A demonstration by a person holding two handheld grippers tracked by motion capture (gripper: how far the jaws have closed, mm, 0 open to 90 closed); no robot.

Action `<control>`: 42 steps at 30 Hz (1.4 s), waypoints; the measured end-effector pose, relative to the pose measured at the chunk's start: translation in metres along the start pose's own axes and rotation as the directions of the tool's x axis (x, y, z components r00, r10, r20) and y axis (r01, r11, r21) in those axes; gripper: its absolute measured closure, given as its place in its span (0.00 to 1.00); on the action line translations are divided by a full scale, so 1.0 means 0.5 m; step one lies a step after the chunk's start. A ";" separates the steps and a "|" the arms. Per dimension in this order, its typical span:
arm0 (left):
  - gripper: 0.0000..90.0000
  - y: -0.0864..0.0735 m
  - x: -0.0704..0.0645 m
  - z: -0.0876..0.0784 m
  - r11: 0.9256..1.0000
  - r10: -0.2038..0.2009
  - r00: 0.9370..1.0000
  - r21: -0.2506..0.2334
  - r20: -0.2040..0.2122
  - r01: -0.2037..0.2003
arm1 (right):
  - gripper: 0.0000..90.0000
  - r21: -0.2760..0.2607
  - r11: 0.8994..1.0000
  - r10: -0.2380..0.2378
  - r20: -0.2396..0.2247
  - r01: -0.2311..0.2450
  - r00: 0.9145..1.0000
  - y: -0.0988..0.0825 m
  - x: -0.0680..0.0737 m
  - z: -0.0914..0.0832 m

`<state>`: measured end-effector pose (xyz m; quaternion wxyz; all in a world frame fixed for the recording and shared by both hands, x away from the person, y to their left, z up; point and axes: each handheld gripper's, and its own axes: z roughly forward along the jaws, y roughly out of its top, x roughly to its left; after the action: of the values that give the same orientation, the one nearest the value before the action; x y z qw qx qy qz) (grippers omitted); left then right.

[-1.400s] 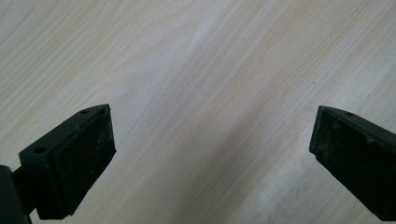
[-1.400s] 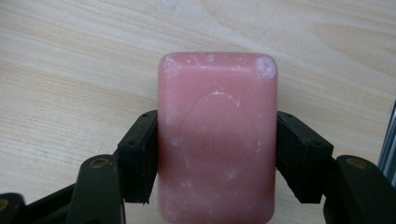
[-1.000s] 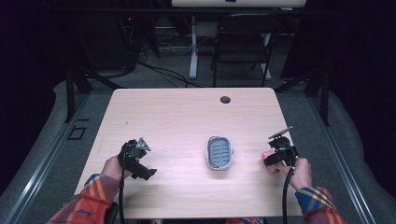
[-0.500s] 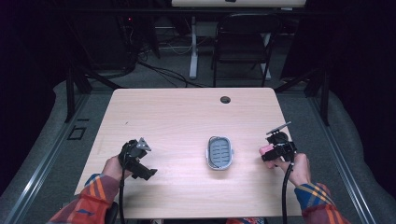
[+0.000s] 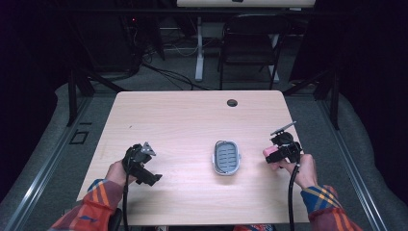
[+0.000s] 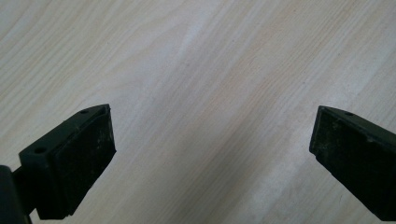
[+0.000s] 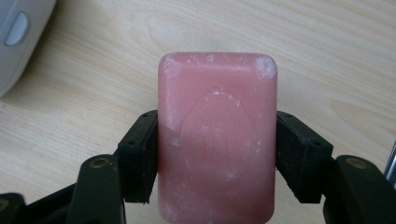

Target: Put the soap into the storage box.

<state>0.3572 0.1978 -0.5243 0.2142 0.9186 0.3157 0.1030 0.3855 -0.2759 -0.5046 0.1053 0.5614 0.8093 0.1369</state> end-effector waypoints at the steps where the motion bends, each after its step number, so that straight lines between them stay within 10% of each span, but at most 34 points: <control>1: 0.00 0.000 0.000 0.000 1.000 -0.002 1.000 -0.001 -0.001 0.002 | 0.42 0.002 1.000 -0.006 -0.002 0.006 1.000 0.002 0.001 -0.002; 42: 0.00 0.002 -0.003 0.002 1.000 0.006 1.000 0.006 -0.006 -0.006 | 0.42 -0.001 0.989 -0.146 -0.055 0.146 0.988 0.073 0.085 -0.028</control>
<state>0.3569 0.1960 -0.5246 0.2101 0.9199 0.3139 0.1056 0.3986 -0.2253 -0.4798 0.0919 0.4968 0.8510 0.1433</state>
